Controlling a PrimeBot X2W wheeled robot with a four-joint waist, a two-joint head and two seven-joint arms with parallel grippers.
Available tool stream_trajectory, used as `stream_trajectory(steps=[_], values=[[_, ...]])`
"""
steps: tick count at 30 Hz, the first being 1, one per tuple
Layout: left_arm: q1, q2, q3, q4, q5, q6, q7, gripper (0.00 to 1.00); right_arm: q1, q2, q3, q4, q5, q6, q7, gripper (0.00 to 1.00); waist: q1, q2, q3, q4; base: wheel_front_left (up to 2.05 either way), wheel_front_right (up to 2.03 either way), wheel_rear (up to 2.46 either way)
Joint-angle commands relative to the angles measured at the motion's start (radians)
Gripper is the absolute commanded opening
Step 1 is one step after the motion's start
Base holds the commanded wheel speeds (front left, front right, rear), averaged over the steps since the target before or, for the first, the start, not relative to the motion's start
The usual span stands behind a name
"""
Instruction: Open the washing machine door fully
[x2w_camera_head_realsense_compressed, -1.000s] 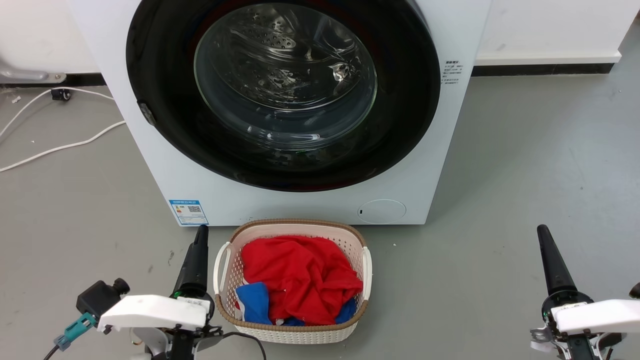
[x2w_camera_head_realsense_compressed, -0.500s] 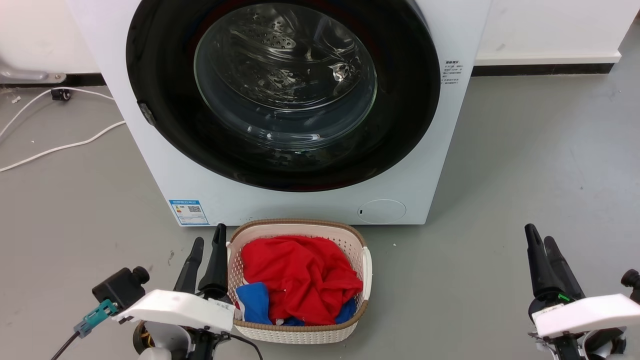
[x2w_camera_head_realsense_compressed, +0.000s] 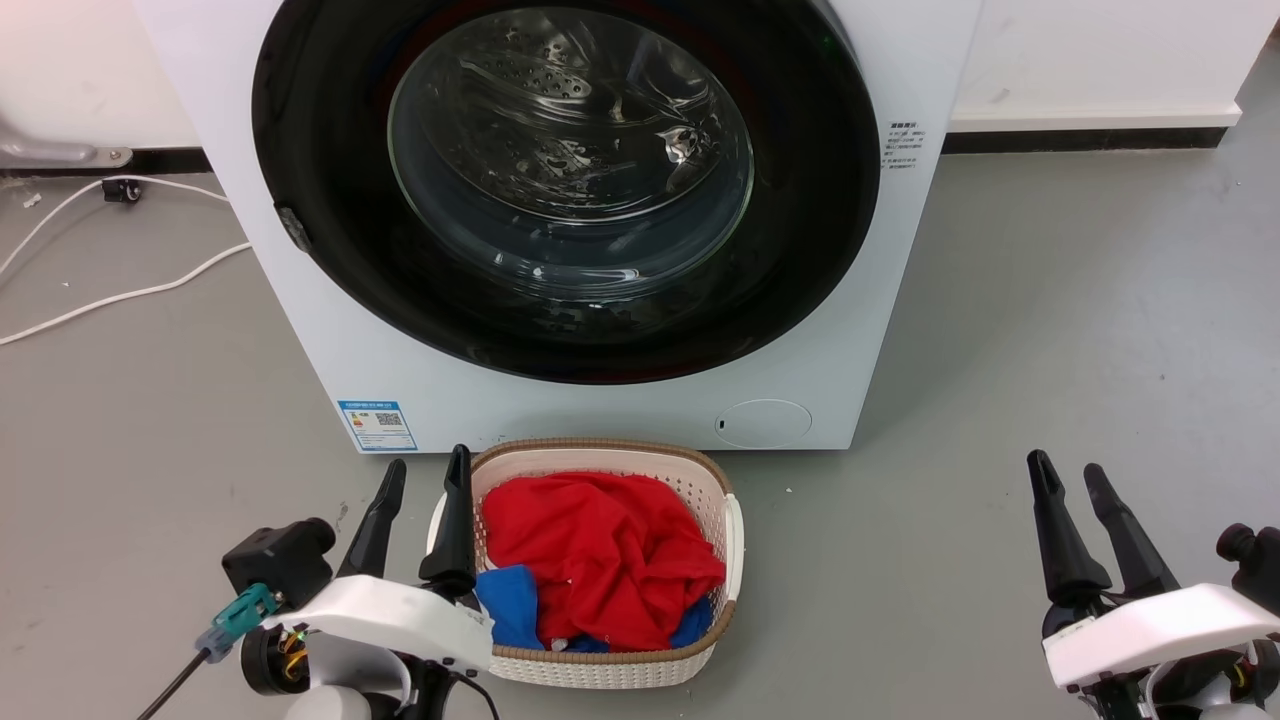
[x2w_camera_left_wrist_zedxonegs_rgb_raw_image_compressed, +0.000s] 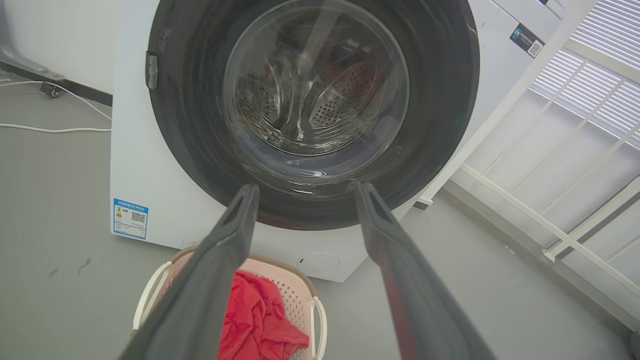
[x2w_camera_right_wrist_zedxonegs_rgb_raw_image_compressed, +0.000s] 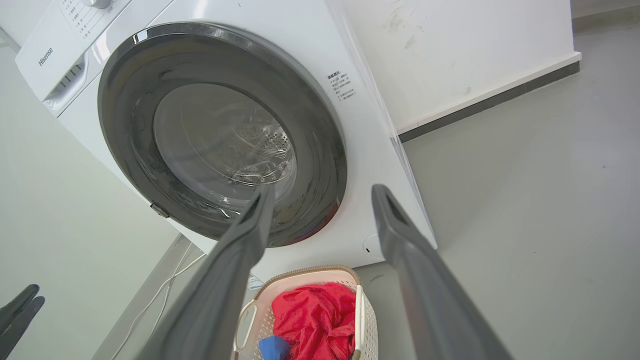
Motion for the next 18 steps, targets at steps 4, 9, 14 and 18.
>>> stream_trajectory(steps=[4, 9, 14, 18], values=[[-0.023, 0.015, -0.017, -0.002, 0.070, 0.013, -0.017, 1.00, 0.003, -0.010, 0.000, -0.023, -0.071, 0.002, 0.005, 1.00, 0.0000, 0.0000, 0.000, 0.000, 0.00, 0.00, 0.00], [-0.025, 0.024, -0.034, 0.006, 0.120, 0.022, -0.028, 1.00, 0.007, -0.012, -0.002, -0.029, -0.118, 0.002, 0.011, 1.00, 0.0000, 0.0000, -0.001, 0.001, 0.00, 0.00, 0.00], [-0.023, 0.038, -0.049, 0.013, 0.176, 0.039, -0.040, 1.00, 0.012, -0.015, 0.000, -0.036, -0.172, 0.002, 0.011, 1.00, 0.0000, 0.0000, -0.003, 0.001, 0.00, 0.00, 0.00], [-0.022, 0.046, -0.060, 0.021, 0.213, 0.049, -0.049, 1.00, 0.016, -0.016, 0.001, -0.042, -0.214, 0.002, 0.010, 1.00, 0.0000, 0.0000, -0.003, 0.002, 0.00, 0.00, 0.00]])
